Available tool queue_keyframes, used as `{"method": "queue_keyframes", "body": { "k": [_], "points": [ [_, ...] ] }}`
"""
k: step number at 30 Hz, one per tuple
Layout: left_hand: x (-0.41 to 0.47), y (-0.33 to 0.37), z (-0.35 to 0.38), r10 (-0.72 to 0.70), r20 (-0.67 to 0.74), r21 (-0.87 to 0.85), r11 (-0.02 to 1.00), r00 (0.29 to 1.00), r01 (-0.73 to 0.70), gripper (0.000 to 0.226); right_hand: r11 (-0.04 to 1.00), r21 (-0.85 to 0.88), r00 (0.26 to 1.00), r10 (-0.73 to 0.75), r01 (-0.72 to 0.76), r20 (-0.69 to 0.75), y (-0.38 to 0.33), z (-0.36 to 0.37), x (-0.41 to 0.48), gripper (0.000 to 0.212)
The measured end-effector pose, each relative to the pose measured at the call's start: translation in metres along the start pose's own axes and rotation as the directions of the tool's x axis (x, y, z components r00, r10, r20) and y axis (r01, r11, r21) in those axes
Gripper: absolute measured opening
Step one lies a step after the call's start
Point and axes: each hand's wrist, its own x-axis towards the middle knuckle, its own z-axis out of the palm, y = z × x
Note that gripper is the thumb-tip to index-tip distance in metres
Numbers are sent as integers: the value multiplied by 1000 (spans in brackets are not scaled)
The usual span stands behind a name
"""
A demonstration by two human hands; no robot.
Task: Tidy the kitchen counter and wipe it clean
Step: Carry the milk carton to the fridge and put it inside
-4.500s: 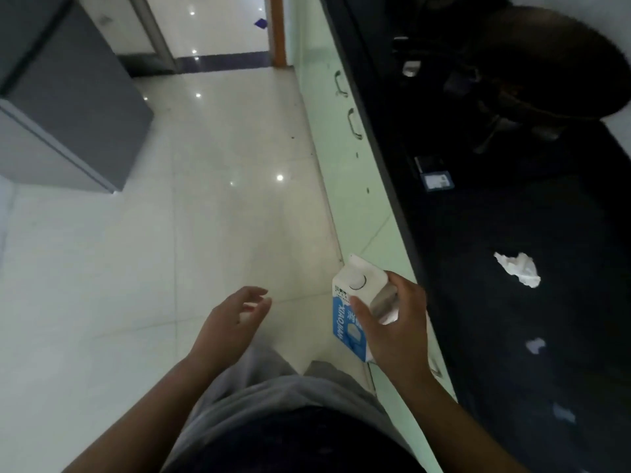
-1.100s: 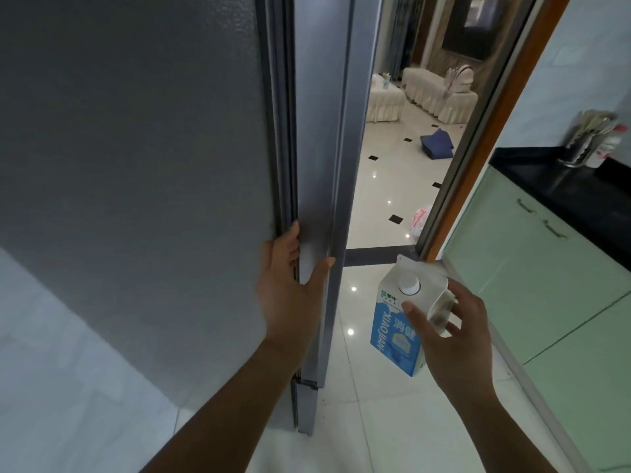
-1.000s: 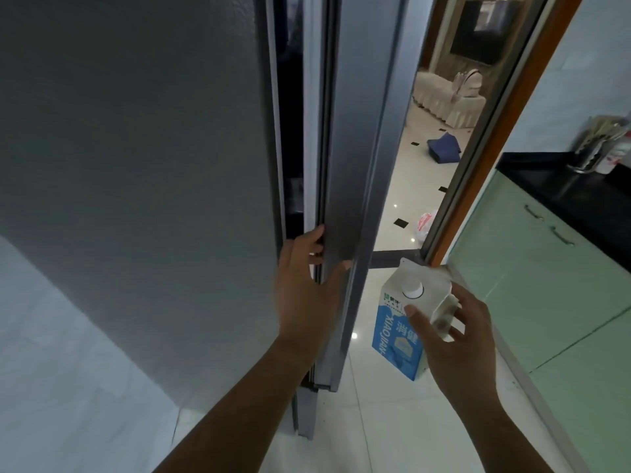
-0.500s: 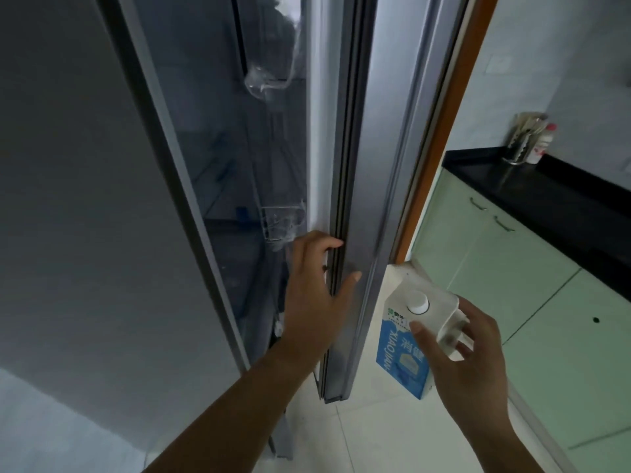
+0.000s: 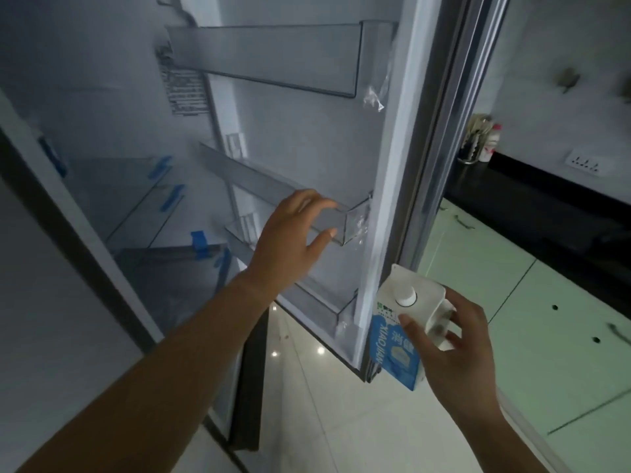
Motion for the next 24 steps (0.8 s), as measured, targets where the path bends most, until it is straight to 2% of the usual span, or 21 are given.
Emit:
{"method": "queue_keyframes", "body": {
  "k": [4,8,14,17,19,24],
  "points": [
    [35,-1,20,95,65,46,994,993,-98,33,999,2,999,-51,51,13,6,-3,29,49],
    [68,-8,38,105,150,115,986,983,-122,37,997,37,996,-66,63,68,13,-1,62,50],
    [102,-42,40,-28,82,225,974,996,9,35,988,153,980,-57,28,190,30,6,111,46],
    [117,-55,38,-59,122,289,957,991,21,37,987,160,968,-54,14,247,38,18,134,57],
    [128,-68,38,-90,140,319,947,986,42,34,987,158,960,-46,2,277,40,29,147,54],
    [138,-103,50,-109,73,256,963,991,87,32,985,170,940,-29,-32,341,38,65,172,51]
  ]
}}
